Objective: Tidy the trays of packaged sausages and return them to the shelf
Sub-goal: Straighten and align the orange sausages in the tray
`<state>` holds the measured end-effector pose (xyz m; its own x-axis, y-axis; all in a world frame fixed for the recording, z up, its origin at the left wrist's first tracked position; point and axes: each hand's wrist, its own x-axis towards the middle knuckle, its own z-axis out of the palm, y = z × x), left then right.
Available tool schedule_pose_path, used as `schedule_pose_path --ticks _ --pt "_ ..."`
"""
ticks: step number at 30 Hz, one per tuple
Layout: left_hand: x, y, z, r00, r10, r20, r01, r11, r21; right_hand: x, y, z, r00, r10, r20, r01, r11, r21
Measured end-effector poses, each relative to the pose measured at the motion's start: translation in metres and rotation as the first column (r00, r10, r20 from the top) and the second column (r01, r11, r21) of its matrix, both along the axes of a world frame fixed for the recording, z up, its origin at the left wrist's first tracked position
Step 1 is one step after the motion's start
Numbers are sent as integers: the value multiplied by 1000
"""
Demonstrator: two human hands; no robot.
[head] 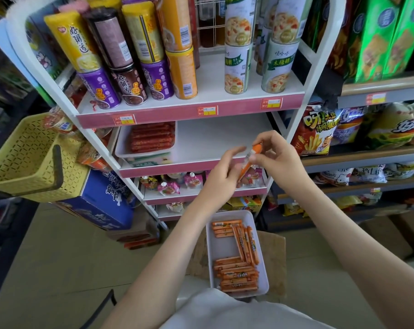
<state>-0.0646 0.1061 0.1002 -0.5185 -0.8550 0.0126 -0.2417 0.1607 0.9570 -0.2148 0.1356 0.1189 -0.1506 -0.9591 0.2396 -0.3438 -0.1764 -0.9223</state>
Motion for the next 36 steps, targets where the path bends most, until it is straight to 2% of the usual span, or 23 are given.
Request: schedule_pose_path --ticks 2,5,8,11,15,17,19,21,23,27,33,36 --pt "9 -4 2 999 -30 19 29 997 78 -6 2 -9 990 -67 127 65 998 17" --pt "27 -8 6 993 -71 98 62 994 88 -11 3 -27 953 -145 265 129 989 78" --pt "38 -6 5 998 29 -59 -21 990 138 -22 1 -42 906 -209 368 171 976 135" --pt "36 -2 1 956 126 -264 -72 976 204 -24 0 -53 876 -181 447 93 973 212" --pt "13 8 -4 980 86 -177 -92 995 -28 -9 -2 -63 844 -97 527 -47 966 254" --pt "6 10 -10 986 100 -134 -116 986 -116 -1 -1 -64 913 -73 402 -66 945 320" --pt "4 10 -15 990 136 -32 -139 969 -202 3 1 -58 988 -29 152 -23 943 333" --pt "4 10 -20 980 165 107 -127 947 -296 6 4 -45 999 12 47 -23 973 231" --pt "4 10 -24 955 206 213 -115 920 -374 12 8 -30 998 36 46 -41 995 96" --pt "3 10 -29 942 230 245 -136 928 -348 23 10 -19 978 81 -193 -96 993 -67" --pt "4 9 -28 908 271 319 -137 912 -386 24 6 -24 957 72 -280 -110 986 -122" --pt "5 9 -27 907 275 319 -134 906 -401 25 4 -24 982 25 -189 -38 997 -68"
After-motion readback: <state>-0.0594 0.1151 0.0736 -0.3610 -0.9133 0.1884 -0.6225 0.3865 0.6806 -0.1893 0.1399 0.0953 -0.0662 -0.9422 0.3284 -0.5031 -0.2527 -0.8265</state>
